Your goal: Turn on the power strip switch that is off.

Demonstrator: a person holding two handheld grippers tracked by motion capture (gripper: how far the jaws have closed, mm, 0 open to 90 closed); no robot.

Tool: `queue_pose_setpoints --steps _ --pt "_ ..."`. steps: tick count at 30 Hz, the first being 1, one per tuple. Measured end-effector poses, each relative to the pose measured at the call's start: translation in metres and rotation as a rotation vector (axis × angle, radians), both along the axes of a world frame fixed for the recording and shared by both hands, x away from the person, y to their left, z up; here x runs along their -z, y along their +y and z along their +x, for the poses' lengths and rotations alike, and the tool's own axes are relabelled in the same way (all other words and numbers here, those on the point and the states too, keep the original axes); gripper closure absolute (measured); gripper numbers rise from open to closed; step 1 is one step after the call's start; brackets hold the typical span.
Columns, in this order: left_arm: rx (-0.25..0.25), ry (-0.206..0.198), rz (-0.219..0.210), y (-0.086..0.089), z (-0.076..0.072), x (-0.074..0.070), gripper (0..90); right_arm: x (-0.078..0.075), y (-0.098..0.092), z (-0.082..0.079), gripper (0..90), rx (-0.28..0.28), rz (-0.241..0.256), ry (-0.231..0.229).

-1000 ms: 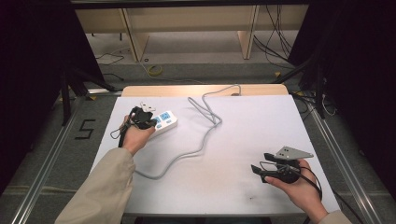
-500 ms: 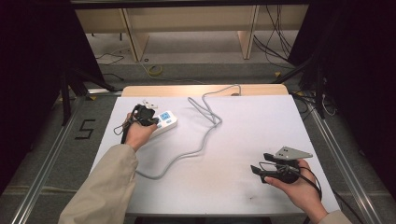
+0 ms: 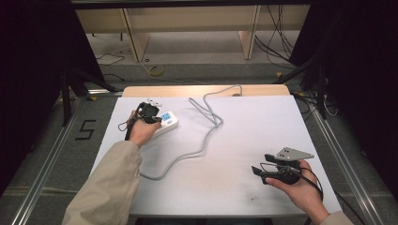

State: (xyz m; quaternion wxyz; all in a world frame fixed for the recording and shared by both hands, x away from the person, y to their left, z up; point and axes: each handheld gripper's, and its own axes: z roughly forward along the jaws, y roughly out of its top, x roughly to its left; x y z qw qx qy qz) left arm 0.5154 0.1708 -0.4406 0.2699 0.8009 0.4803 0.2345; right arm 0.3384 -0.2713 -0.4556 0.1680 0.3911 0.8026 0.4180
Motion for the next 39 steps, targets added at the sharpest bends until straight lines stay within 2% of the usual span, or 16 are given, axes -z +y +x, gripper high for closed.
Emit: queue_pose_setpoints --steps 14,35,36,37,39 --pt "0.01 0.045 0.031 -0.0016 0.0028 0.0067 90.0 0.0 0.0 -0.0001 28.7 -0.001 0.0 0.001" --pt "0.019 0.06 0.045 -0.004 0.0038 0.008 90.0 0.0003 0.0003 -0.0002 28.6 -0.004 -0.001 0.003" --pt "0.017 0.062 0.048 -0.0041 0.0039 0.0078 90.0 0.0004 0.0003 0.0 28.6 -0.005 -0.001 0.002" --pt "0.015 0.06 0.069 -0.0045 0.0038 0.0077 90.0 0.0003 0.0002 -0.0001 28.6 -0.006 -0.001 0.003" --pt "0.016 0.061 0.069 -0.0045 0.0038 0.0079 90.0 0.0004 0.0002 -0.0001 28.6 -0.005 -0.001 0.002"
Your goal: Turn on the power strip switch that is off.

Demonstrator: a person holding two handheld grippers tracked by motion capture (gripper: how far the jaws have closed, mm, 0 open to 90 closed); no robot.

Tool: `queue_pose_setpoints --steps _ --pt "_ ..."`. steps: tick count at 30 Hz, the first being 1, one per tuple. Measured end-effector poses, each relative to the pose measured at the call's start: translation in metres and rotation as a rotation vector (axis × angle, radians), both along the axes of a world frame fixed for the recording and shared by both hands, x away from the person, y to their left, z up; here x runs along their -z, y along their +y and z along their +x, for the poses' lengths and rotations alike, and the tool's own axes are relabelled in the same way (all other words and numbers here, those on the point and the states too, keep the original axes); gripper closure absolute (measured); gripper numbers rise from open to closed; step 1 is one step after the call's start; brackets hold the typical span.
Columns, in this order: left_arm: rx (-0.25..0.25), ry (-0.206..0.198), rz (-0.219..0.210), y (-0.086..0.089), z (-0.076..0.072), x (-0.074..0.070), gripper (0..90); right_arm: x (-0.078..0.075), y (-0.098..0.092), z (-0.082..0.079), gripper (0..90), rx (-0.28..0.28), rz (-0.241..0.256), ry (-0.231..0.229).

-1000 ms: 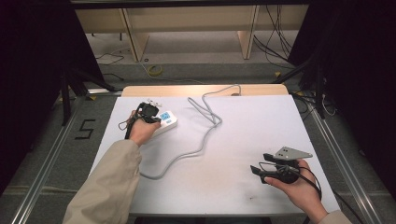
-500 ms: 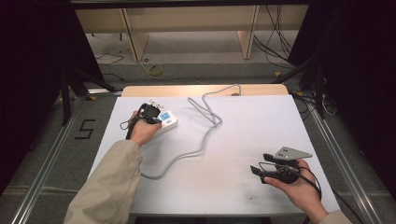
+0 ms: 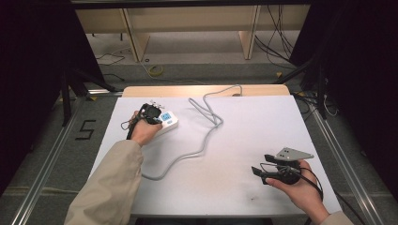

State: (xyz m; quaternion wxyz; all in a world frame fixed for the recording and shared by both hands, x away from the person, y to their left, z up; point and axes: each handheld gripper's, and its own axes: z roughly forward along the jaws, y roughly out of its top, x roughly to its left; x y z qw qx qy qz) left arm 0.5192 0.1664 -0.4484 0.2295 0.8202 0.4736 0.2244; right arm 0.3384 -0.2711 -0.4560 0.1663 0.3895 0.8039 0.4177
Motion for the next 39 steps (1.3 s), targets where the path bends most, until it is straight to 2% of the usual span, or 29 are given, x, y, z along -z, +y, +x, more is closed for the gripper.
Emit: queue_pose_setpoints --steps 39 --pt "-0.001 0.017 -0.004 0.0 0.0015 -0.0001 90.0 0.0001 0.0003 0.0 28.6 -0.002 -0.005 0.0"
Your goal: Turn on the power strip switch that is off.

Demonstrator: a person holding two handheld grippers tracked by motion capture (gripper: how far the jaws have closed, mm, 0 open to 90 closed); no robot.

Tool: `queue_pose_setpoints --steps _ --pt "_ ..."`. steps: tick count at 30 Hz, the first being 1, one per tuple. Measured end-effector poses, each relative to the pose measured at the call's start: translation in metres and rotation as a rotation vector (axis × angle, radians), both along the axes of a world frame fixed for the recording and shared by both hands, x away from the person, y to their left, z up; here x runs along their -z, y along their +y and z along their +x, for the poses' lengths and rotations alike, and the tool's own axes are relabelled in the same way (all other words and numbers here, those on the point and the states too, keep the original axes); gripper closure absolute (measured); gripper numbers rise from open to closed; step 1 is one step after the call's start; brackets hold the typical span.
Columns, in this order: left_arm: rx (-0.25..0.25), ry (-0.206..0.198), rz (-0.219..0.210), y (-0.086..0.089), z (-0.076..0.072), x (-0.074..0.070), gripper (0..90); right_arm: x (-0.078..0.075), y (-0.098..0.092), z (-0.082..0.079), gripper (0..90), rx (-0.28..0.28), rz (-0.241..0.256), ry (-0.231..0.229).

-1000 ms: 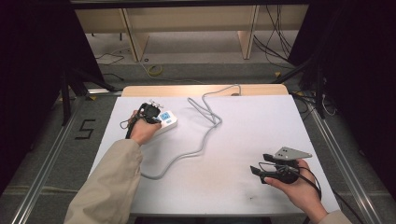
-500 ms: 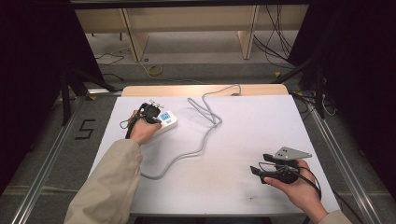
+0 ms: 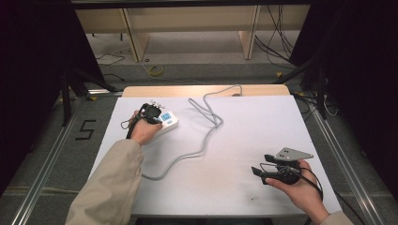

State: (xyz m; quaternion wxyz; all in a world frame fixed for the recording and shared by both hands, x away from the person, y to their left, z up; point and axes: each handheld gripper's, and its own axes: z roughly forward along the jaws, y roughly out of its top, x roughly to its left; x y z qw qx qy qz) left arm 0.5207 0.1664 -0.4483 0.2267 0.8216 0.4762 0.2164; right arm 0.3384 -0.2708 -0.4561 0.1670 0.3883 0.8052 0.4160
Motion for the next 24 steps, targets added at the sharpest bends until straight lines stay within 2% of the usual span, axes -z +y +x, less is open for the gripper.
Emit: queue_pose_setpoints --steps 10,16,19,24 --pt "0.01 -0.005 0.02 -0.0018 -0.0006 0.0014 90.0 0.0 0.0004 -0.0002 28.6 -0.001 0.001 0.001" --pt "0.004 -0.003 0.01 -0.0009 -0.0007 0.0017 90.0 0.0 0.0006 -0.0003 28.6 -0.003 -0.001 0.004" --pt "0.012 -0.007 0.025 -0.0023 -0.0012 0.0021 90.0 0.0 0.0007 -0.0003 28.6 -0.002 -0.001 0.003" --pt "0.009 -0.007 0.023 -0.0023 -0.0013 0.0023 90.0 0.0 0.0009 -0.0003 28.5 -0.003 0.0 0.002"
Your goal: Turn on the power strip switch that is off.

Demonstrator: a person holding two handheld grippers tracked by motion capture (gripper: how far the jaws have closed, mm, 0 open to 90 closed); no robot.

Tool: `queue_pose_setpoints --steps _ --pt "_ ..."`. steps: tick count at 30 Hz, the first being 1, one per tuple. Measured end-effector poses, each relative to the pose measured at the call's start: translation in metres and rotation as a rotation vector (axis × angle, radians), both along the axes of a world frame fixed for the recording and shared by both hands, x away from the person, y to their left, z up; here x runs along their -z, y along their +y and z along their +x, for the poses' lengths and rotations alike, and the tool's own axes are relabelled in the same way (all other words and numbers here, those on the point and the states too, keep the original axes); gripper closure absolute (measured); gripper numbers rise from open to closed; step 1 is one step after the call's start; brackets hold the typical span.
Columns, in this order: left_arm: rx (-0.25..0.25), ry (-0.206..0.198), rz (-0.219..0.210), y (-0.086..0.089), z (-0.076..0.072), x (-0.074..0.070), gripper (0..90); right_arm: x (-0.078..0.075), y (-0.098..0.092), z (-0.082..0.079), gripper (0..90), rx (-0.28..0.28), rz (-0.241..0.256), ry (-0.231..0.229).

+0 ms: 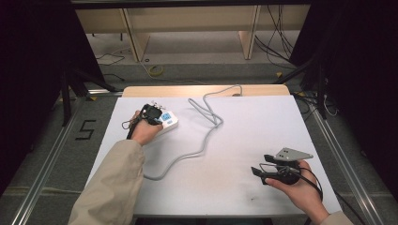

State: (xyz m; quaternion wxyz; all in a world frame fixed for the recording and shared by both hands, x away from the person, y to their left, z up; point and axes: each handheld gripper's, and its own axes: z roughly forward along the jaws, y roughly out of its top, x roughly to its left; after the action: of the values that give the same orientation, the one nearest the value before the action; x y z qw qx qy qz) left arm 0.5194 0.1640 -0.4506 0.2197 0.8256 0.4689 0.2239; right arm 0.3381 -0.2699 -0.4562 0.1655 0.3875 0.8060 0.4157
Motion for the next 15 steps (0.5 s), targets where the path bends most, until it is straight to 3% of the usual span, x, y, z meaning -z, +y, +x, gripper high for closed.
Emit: queue_pose_setpoints --steps 11,15 --pt "-0.005 -0.011 0.054 -0.0066 -0.001 0.0018 90.0 -0.0003 -0.0001 -0.0003 28.5 0.001 0.0 -0.001" --pt "-0.01 -0.011 0.043 -0.0054 -0.0012 0.0018 90.0 -0.0007 0.0001 -0.0006 28.6 0.0 0.0 -0.003"
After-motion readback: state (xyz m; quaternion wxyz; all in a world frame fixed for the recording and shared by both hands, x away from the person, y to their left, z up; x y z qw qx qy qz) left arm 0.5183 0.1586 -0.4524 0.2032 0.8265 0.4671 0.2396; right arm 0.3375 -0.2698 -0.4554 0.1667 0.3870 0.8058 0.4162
